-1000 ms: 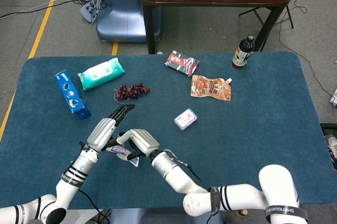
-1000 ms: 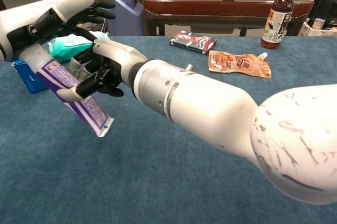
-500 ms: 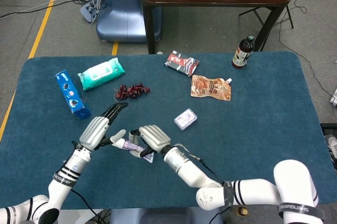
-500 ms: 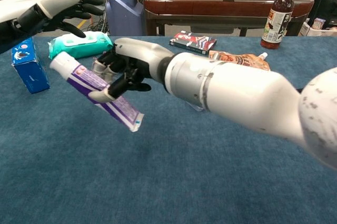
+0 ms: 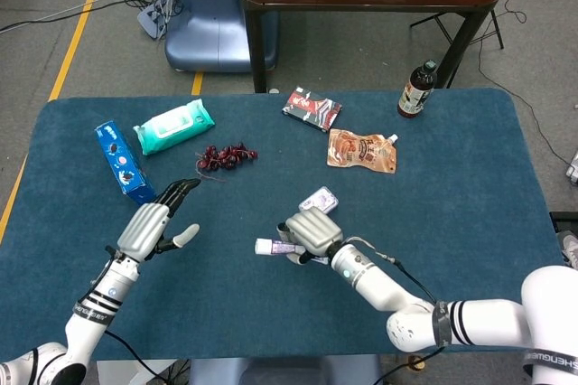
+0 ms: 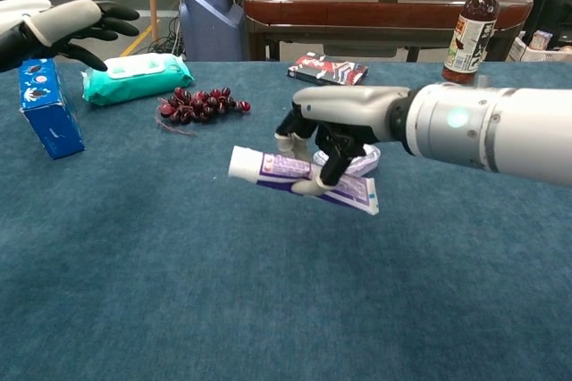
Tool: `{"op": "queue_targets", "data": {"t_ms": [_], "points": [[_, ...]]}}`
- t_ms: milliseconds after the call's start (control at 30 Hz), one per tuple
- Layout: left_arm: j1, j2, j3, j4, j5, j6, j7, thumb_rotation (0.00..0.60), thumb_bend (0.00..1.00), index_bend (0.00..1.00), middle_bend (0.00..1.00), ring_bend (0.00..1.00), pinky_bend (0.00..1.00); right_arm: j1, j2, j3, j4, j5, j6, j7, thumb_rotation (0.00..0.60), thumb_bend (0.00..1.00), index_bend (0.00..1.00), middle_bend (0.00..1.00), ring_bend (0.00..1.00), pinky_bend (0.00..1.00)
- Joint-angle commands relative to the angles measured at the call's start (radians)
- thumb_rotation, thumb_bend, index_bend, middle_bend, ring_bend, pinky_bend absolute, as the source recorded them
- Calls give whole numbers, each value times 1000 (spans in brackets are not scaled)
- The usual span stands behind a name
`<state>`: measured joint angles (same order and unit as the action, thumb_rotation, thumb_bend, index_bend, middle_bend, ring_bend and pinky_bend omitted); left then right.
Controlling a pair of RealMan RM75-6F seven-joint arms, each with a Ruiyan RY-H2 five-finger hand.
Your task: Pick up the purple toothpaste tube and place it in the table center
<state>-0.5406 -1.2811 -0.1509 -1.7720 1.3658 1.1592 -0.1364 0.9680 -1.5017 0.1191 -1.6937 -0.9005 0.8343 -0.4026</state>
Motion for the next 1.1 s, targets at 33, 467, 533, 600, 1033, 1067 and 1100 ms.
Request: {"op": "queue_targets", "data": {"t_ms": [33,467,533,600,1033,1067,1100], "points": [[1,0,3,-3,-1,-3,8,0,154,0,53,29,139,-9,-26,-30,45,-22,-6,-11,600,804,947,776,734,684],[20,8,6,-11,-2,12,21,0,154,0,51,28,131,-14,-35,-66,71,-28,-5,-66,600,401,136,279,286,329],[21,10,6,-11,0,12,21,0,154,0,51,28,131,-18,-22,-60,56,-35,8,-65,600,311,38,211,243,308],[22,12,5,-9,1,13,20,0,154,0,50,28,131,-27,-3,-49,33,-45,27,-53,600,278,9,188,235,302],[62,25,20,72,-17,54,95,144,154,0,50,31,130,-215,224,-32,-83,-114,267,57,600,241,108,287,283,302],[67,25,23,82,-19,59,105,208,154,0,50,33,130,-231,241,-38,-86,-116,280,63,600,241,132,298,288,301],[73,25,26,94,-23,64,117,311,154,0,50,34,129,-254,259,-43,-88,-124,304,69,600,241,153,308,292,301]]}}
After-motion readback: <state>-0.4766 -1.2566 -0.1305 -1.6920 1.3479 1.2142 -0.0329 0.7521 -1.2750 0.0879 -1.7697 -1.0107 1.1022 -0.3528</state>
